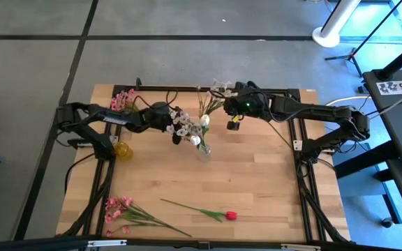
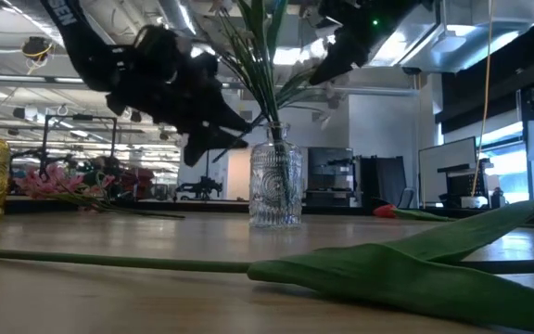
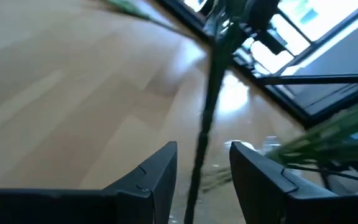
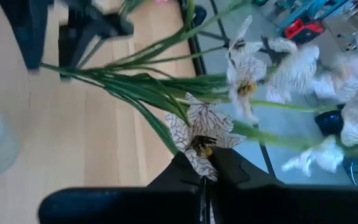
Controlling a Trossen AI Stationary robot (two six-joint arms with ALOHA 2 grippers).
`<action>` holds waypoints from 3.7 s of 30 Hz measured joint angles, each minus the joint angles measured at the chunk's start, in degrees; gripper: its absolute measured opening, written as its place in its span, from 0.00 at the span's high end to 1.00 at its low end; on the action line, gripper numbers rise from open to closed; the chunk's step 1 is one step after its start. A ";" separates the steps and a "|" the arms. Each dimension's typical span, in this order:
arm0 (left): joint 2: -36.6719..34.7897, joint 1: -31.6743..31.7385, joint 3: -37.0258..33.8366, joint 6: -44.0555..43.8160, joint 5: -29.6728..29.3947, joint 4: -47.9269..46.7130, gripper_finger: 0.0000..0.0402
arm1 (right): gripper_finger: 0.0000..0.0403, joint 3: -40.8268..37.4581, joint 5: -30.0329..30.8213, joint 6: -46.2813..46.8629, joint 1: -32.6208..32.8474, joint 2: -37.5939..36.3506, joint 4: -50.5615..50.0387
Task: Sort flowers into vase by color
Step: Put the white flower into the transparent vase
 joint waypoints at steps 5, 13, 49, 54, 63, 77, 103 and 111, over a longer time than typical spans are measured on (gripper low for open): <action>2.35 -1.07 0.73 -0.03 -2.57 -0.08 0.64 | 0.97 0.00 -0.01 0.97 0.00 -0.02 2.17; 1.53 -1.04 0.71 -1.59 -1.53 -0.07 0.72 | 0.97 0.00 -0.01 1.61 0.00 -0.04 0.95; -23.97 4.33 16.45 18.40 -14.19 -15.51 1.00 | 0.43 10.10 -10.41 40.58 -0.87 -0.13 25.14; -21.84 2.81 24.58 25.22 -15.18 -23.10 1.00 | 0.47 10.11 -11.08 44.73 0.88 2.28 38.42; -17.48 -2.52 31.09 30.47 -16.36 -28.47 1.00 | 0.52 10.10 -10.52 44.14 4.37 6.56 44.54; -16.81 -6.29 31.09 30.47 -19.24 -29.68 0.98 | 0.69 10.05 -12.97 43.41 4.53 9.03 48.71; -34.85 -7.26 40.23 24.21 -27.29 -63.28 0.65 | 0.97 -0.89 -13.81 32.88 3.79 -6.80 46.73; -45.21 -7.31 38.28 11.48 -18.33 -64.07 0.65 | 0.97 -23.71 -13.18 37.26 9.92 -12.79 56.54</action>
